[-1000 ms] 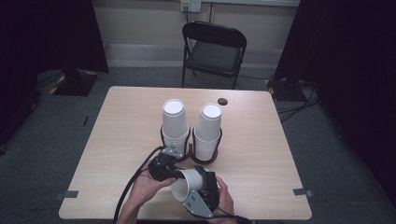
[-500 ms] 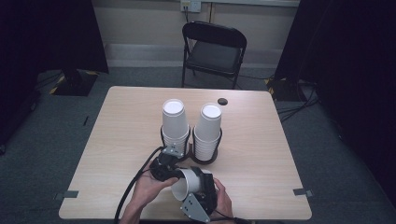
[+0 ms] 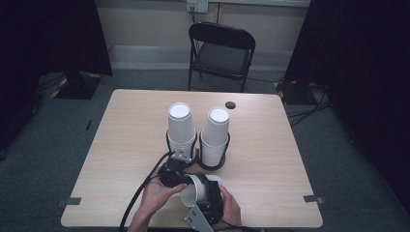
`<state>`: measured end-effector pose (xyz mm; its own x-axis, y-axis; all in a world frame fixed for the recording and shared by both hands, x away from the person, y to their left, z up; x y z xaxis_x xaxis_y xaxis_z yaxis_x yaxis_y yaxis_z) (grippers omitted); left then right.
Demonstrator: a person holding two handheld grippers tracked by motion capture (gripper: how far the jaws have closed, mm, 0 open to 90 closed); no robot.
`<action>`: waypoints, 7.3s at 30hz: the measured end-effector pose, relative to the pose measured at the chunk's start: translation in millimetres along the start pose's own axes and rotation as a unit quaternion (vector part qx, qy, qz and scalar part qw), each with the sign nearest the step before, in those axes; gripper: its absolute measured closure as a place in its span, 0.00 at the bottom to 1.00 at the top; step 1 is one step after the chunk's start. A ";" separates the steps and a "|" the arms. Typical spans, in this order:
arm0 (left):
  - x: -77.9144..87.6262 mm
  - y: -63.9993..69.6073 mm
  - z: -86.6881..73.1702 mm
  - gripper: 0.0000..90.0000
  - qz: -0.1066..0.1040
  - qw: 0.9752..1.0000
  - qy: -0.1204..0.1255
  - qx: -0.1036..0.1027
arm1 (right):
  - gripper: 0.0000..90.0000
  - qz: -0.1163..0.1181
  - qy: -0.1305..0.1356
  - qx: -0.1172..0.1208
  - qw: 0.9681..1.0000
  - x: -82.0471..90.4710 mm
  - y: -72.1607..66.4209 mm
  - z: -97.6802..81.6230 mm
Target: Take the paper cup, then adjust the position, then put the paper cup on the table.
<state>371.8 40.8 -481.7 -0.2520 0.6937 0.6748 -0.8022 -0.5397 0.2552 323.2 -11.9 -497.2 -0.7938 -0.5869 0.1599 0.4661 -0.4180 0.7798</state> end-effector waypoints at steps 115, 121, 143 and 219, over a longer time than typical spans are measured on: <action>40.1 -49.7 -68.8 0.18 0.207 0.927 0.314 0.008 | 0.13 -0.098 -0.002 -0.498 0.862 -17.5 180.4 -156.7; 42.1 -47.0 -69.3 0.18 0.224 0.920 0.323 -0.006 | 0.13 -0.112 -0.006 -0.499 0.860 -31.9 178.0 -170.7; 42.8 -48.1 -69.4 0.18 0.236 0.917 0.323 -0.005 | 0.13 -0.102 -0.049 -0.504 0.856 -72.7 165.5 -196.9; 44.9 -50.8 -70.0 0.18 0.247 0.910 0.332 0.015 | 0.15 -0.108 -0.133 -0.521 0.836 6.2 136.2 -190.8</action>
<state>363.4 132.7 -512.8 -0.8575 0.4929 0.1472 -0.4897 -0.8698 0.0600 456.3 -204.8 -505.4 -0.8974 -0.3027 0.3209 0.2781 -0.9529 -0.1211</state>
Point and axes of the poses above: each handheld gripper's, and its own axes: x roughly backward along the jaws, z roughly out of its top, y roughly to its right, the point moved 8 cm from there along -x, roughly forward along the jaws, and after that the axes turned 3 degrees about y, right-handed, at the moved point
